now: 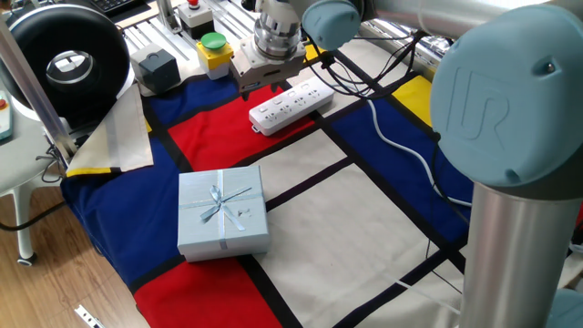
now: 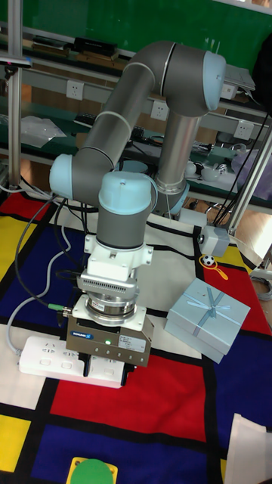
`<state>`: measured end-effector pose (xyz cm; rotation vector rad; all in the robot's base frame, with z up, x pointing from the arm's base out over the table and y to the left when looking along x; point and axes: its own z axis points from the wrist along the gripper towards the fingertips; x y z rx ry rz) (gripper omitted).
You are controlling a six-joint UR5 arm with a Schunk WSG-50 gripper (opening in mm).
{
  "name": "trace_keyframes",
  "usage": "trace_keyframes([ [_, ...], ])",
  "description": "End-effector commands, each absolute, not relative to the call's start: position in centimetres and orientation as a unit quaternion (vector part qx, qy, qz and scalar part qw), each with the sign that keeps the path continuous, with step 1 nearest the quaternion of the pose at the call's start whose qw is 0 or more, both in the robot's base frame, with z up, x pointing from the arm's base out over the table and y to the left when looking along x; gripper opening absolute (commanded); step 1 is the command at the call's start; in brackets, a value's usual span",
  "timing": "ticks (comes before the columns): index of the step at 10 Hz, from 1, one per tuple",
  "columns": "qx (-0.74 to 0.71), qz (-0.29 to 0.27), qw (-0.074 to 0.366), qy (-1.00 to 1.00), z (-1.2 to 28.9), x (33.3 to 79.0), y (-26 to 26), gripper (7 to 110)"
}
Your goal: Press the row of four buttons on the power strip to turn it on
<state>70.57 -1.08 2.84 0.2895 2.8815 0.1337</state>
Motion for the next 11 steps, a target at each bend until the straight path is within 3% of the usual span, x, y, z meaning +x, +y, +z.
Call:
trace_keyframes([
  [1,0.105,0.047,0.127,0.985,2.2,70.7,-1.1,66],
  [11,0.104,0.043,0.124,0.986,1.9,69.6,-1.6,66],
])
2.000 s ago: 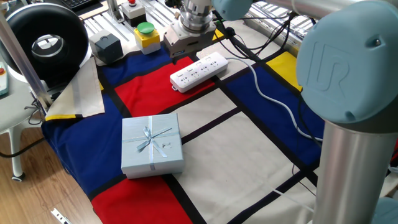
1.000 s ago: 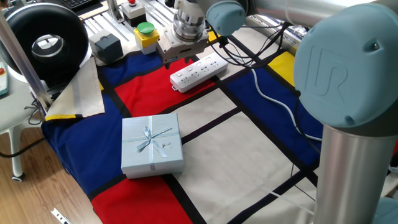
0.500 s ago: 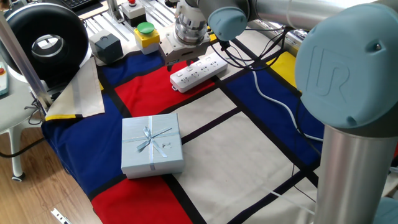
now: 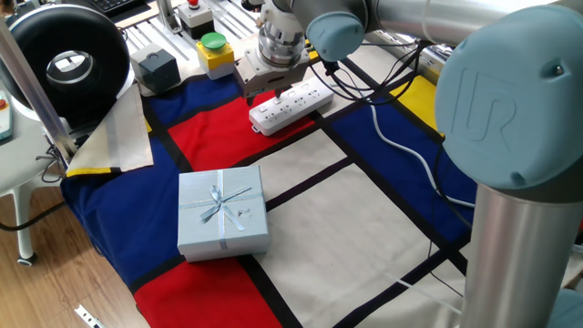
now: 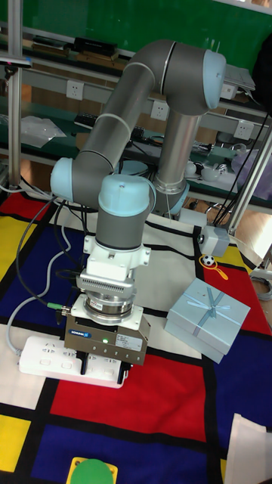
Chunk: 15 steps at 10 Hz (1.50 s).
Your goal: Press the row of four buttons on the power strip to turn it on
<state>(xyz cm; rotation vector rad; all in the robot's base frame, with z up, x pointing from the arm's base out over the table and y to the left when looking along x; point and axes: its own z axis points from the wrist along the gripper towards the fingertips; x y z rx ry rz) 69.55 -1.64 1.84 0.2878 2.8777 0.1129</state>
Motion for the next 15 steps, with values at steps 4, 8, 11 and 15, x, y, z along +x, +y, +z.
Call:
trace_keyframes([
  [4,0.106,0.043,0.124,0.986,1.82,69.51,-1.35,66],
  [8,0.106,0.043,0.124,0.986,1.96,69.36,-1.17,66],
  [11,0.105,0.041,0.124,0.986,2.14,69.29,-1.25,66],
  [15,0.109,0.042,0.119,0.986,2.51,68.99,-0.78,66],
])
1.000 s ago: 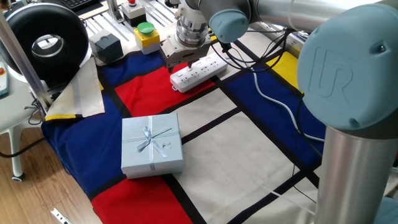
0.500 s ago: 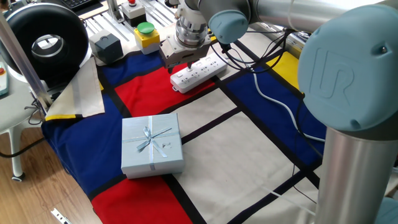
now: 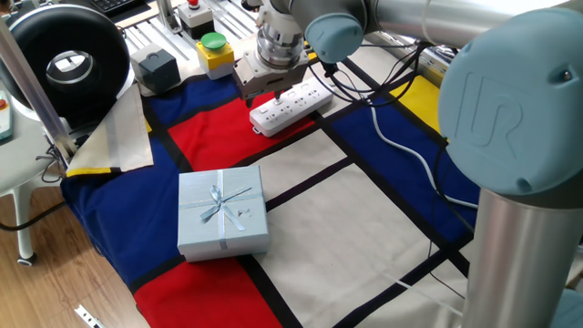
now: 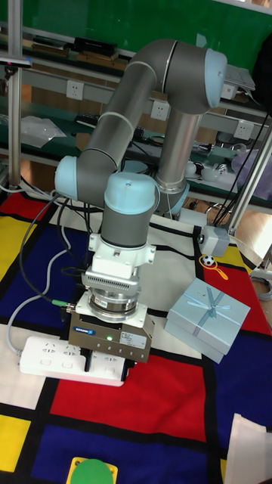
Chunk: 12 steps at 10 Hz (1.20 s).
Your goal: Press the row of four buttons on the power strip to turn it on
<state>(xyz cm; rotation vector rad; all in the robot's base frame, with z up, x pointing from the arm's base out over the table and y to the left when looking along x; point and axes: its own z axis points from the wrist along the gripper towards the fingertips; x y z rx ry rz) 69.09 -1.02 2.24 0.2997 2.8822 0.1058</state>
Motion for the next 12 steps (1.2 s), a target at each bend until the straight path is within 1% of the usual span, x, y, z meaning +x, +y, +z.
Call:
trace_keyframes([
  [1,0.109,0.042,0.119,0.986,2.36,68.85,-0.83,44],
  [9,0.103,0.043,0.123,0.986,2.25,69.16,-1.38,44],
  [10,0.102,0.041,0.123,0.986,2.22,69.14,-1.53,66],
  [12,0.101,0.039,0.124,0.986,2.18,69.09,-1.73,66],
])
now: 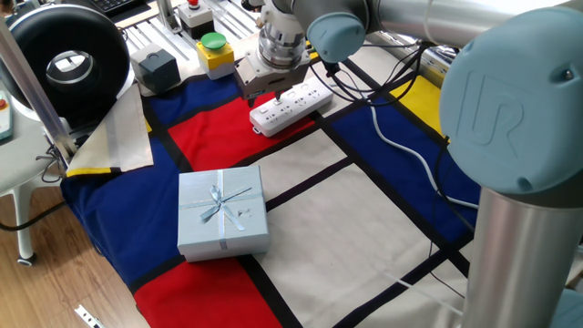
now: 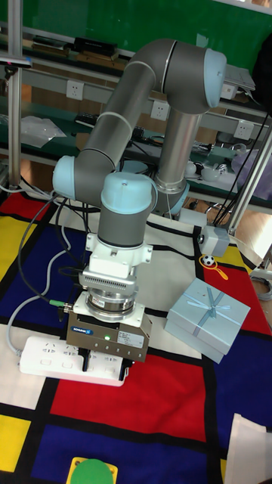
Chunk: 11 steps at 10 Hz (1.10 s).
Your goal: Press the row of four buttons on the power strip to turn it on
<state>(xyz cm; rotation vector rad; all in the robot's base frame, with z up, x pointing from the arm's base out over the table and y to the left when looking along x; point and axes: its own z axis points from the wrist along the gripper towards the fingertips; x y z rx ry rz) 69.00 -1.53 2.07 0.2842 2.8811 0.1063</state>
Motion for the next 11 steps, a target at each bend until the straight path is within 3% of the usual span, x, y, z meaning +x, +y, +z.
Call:
trace_keyframes([
  [1,0.102,0.041,0.125,0.986,2.19,69.18,-1.62,66],
  [11,0.101,0.044,0.125,0.986,2.21,69.14,-1.13,66],
])
